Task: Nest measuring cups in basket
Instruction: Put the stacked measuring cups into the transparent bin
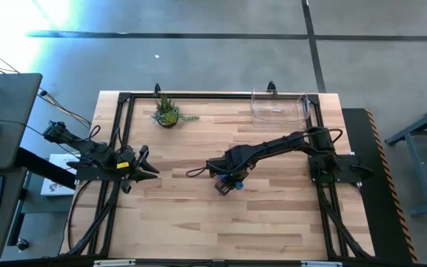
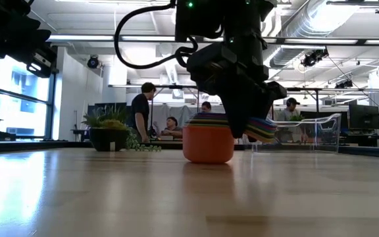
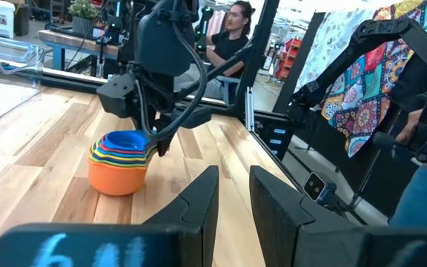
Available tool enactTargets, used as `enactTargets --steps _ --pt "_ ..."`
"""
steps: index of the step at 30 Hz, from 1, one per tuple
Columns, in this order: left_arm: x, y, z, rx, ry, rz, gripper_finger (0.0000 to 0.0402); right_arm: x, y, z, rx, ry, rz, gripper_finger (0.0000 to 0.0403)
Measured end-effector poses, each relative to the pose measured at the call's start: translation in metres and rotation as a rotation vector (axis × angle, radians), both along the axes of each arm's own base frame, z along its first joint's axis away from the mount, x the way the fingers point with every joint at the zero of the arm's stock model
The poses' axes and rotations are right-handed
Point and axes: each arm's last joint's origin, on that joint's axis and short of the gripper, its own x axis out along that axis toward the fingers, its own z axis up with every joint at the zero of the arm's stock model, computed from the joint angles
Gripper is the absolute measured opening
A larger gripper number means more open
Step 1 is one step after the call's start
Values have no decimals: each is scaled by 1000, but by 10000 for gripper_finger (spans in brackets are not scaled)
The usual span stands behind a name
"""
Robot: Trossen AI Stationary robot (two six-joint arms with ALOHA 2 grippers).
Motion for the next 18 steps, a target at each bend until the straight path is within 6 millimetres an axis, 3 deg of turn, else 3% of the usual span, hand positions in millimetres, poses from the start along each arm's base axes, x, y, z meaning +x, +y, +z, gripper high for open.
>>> enactTargets --steps 18 --pt "0 0 0 1 0 0 70 1 7 5 -20 -26 -82 136"
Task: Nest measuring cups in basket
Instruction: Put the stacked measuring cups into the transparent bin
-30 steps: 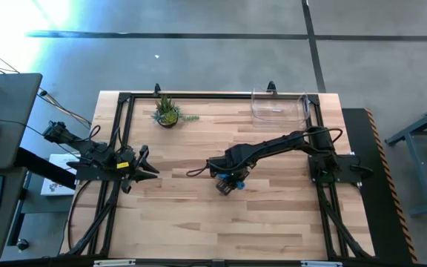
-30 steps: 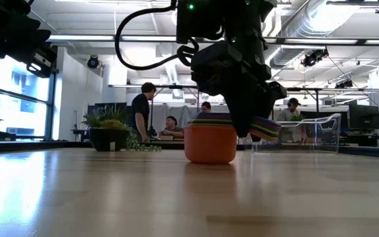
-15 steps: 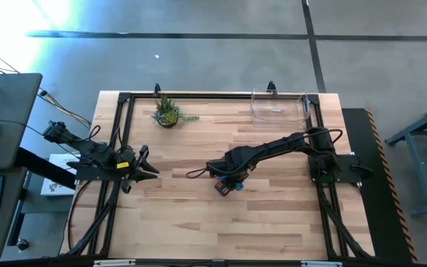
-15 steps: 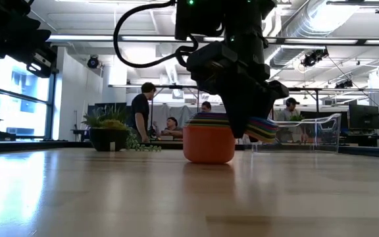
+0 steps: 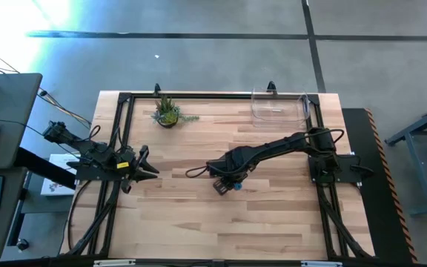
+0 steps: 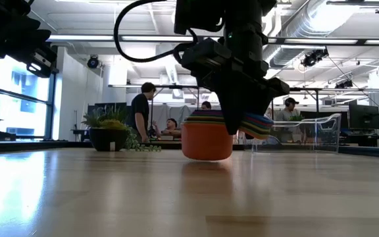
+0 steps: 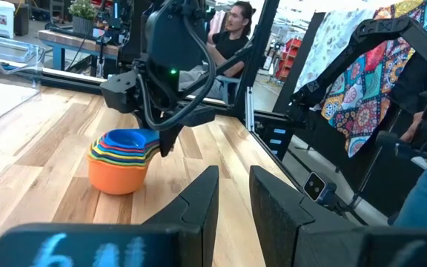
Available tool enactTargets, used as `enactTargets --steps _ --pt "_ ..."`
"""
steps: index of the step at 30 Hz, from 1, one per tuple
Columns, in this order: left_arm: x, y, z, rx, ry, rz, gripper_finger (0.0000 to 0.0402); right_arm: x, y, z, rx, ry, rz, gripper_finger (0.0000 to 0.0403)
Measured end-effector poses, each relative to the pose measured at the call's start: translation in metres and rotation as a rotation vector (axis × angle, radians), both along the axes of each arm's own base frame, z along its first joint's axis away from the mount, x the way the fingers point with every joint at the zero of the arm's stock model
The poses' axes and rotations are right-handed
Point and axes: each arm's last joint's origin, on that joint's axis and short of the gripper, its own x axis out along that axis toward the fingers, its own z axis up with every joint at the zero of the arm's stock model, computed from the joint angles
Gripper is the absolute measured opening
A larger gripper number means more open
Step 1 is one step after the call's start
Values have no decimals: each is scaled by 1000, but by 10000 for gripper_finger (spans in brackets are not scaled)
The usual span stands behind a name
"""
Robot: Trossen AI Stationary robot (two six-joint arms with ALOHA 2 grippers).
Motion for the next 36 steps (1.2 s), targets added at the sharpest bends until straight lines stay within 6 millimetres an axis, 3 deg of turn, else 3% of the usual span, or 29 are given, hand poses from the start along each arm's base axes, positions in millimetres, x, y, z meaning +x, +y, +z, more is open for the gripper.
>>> enactTargets --steps 7,21,29,36 --pt "0 0 0 0 0 1 70 -1 -1 5 -15 -17 -14 136" --pt "0 0 0 0 0 0 70 -13 -13 32 -67 -33 -79 136" --pt "0 0 0 0 0 0 70 -23 -30 51 -84 -30 -155 136" --pt "0 0 0 0 0 0 70 -37 -57 71 -107 -28 -210 136"
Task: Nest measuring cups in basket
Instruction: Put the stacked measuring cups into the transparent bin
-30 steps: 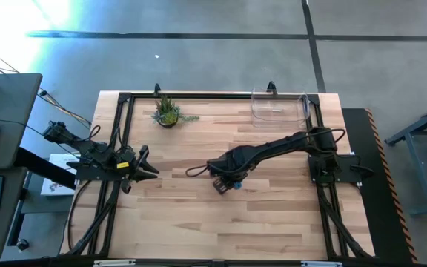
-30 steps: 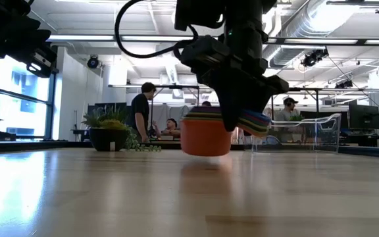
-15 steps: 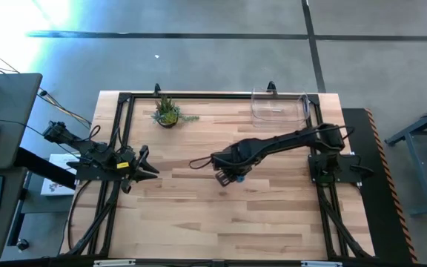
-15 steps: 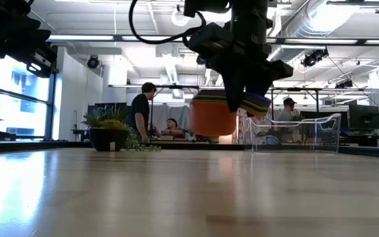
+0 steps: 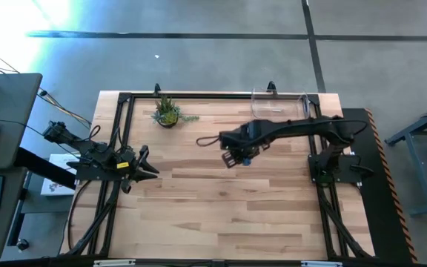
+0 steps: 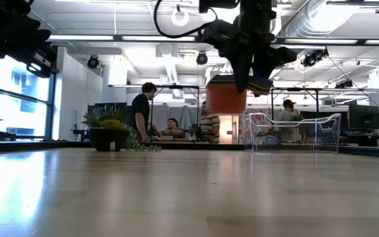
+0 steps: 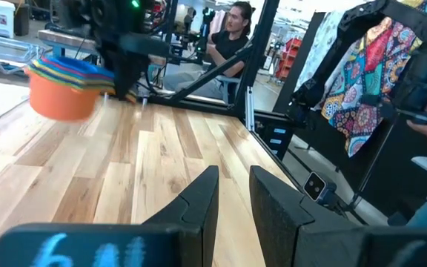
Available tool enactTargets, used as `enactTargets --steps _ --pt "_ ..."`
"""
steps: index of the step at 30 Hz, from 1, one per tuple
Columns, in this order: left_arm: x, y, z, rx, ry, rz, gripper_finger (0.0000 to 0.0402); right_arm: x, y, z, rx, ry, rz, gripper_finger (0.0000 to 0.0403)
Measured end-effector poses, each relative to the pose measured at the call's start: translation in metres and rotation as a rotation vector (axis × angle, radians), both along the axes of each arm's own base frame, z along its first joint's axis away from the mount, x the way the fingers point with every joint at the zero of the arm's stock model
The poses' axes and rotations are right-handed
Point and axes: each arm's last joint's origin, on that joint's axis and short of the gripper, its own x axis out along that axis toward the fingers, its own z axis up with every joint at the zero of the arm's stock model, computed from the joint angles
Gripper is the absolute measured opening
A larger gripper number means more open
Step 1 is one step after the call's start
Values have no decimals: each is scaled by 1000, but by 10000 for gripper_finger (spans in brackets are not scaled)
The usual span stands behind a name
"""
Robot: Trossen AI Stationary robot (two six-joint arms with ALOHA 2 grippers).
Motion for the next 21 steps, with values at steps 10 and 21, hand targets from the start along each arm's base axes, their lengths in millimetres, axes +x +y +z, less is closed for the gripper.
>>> enactTargets --steps 10,21 --pt "0 0 0 0 0 0 70 -33 -61 30 -72 29 -6 136" --pt "0 0 0 0 1 0 70 -82 -138 53 -123 50 -6 135"
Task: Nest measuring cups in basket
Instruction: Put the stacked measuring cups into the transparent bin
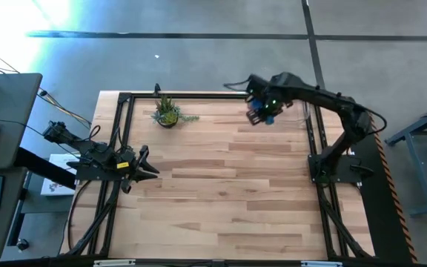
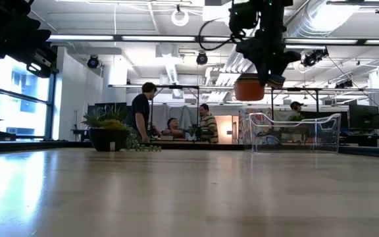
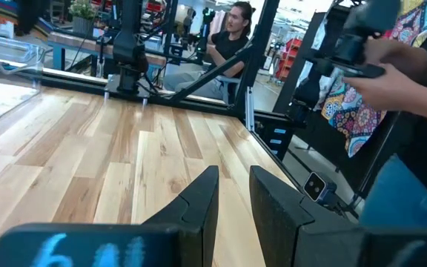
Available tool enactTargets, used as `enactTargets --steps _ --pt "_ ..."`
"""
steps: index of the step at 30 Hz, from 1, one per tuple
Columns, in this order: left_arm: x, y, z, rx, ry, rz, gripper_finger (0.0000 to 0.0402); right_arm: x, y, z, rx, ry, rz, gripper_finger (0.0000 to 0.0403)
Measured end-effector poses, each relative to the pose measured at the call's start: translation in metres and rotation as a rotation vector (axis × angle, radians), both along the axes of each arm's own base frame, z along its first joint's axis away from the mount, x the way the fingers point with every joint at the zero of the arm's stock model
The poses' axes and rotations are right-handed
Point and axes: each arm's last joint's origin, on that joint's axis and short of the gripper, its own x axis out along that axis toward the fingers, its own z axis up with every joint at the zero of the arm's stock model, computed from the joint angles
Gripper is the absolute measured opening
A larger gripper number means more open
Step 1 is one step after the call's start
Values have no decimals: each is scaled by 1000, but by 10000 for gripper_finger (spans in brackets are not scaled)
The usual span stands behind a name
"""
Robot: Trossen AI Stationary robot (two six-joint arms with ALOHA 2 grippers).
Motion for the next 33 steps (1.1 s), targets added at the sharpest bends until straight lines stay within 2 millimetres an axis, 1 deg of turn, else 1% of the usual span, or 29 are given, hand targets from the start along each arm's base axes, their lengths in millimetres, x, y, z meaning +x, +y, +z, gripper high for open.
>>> enactTargets --steps 10,15,19,24,27,33 --pt "0 0 0 0 0 0 70 -50 -65 1 0 61 11 135" --pt "0 0 0 0 0 0 70 -70 -85 1 -6 71 17 135" --pt "0 0 0 0 0 0 70 -77 -98 -4 -5 74 27 135" --pt "0 0 0 0 0 0 70 -80 -112 -15 12 86 49 135" --pt "0 0 0 0 -1 0 70 -80 -116 -20 37 86 67 135" --pt "0 0 0 0 0 0 70 -79 -119 -26 68 96 115 135"
